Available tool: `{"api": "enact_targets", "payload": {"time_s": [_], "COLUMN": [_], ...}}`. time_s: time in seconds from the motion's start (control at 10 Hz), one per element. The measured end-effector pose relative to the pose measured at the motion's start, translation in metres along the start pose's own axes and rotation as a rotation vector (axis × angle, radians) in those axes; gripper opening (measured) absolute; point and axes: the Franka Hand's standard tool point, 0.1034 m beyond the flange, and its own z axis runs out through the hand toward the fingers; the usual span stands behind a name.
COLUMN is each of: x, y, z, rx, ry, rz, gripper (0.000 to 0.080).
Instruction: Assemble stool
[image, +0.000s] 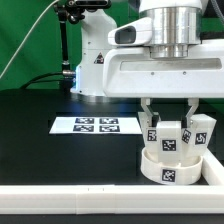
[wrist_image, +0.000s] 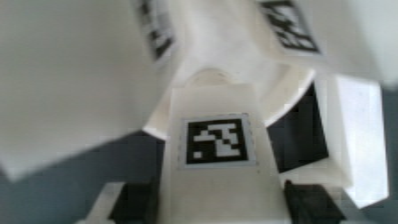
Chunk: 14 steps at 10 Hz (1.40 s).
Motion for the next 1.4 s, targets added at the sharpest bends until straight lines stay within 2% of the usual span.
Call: {"api": "enact_targets", "payload": {"time_s": [0.5,1.0,1.2,1.4], "x": [-0.015,-0.018,-0.022,-0.02], "y": [-0.021,-0.026,-0.028,-0.025], "z": [0.002,0.002,0.002,0.002], "rx": [0.01,0.04,0.017,0.024], "ry": [-0.012,-0.043,-0.076,-0.083], "rz": [0.489,0.932,1.095,1.2], "gripper": [0.0338,0.0338,0.0338,0.0338]}}
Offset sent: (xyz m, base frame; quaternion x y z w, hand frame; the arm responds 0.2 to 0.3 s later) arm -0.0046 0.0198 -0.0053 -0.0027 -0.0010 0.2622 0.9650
